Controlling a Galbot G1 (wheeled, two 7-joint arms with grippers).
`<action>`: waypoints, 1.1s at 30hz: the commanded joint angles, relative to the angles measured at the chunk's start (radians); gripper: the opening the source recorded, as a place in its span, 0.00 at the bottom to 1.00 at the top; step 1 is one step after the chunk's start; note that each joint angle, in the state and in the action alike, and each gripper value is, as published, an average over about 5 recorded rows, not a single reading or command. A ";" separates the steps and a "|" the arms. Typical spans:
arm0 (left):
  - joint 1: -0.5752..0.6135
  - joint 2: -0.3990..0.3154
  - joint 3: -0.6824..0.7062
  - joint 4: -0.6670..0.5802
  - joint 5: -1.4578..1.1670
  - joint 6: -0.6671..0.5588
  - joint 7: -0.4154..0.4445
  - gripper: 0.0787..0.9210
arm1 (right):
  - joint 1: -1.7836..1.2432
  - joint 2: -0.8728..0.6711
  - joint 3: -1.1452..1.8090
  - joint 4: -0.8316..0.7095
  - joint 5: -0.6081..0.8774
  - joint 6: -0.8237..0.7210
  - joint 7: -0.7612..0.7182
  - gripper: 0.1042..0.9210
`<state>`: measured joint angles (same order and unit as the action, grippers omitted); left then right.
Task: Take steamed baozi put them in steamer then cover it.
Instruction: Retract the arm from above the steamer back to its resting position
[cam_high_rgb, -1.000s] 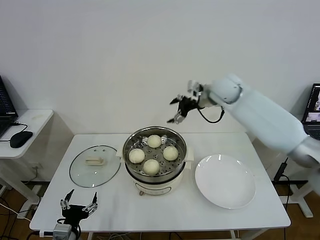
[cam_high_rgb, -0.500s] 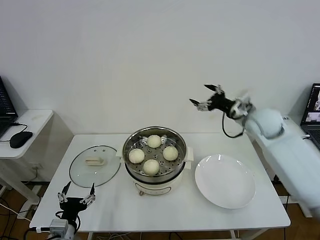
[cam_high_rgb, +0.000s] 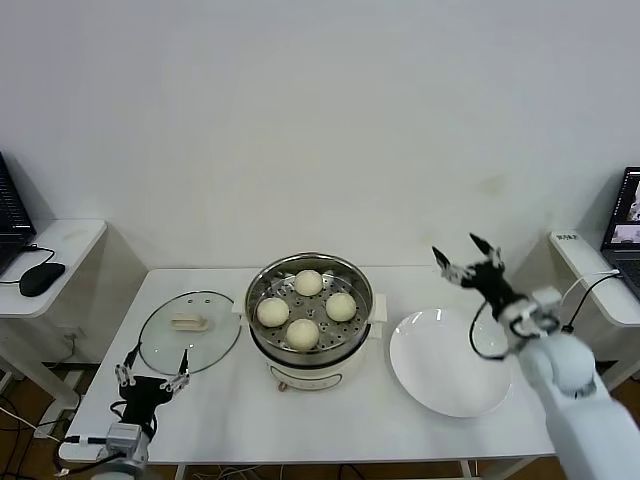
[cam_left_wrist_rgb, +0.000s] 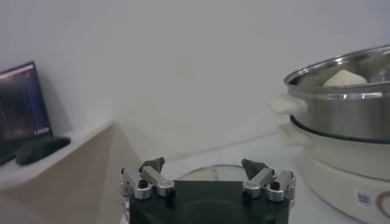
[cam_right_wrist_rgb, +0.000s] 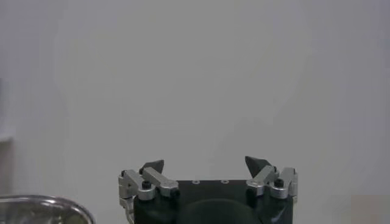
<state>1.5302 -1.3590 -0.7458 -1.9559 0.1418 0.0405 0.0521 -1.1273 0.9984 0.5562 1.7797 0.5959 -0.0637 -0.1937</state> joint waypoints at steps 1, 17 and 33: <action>-0.104 0.118 0.032 0.195 0.564 -0.193 -0.116 0.88 | -0.399 0.169 0.195 0.078 0.001 0.088 0.026 0.88; -0.321 0.275 0.276 0.571 1.116 -0.055 -0.396 0.88 | -0.459 0.207 0.243 0.140 -0.010 0.074 0.026 0.88; -0.496 0.256 0.321 0.718 1.001 -0.022 -0.202 0.88 | -0.473 0.227 0.283 0.146 -0.007 0.075 0.025 0.88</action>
<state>1.1600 -1.1157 -0.4707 -1.3801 1.1185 -0.0113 -0.2128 -1.5764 1.2121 0.8168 1.9170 0.5884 0.0062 -0.1681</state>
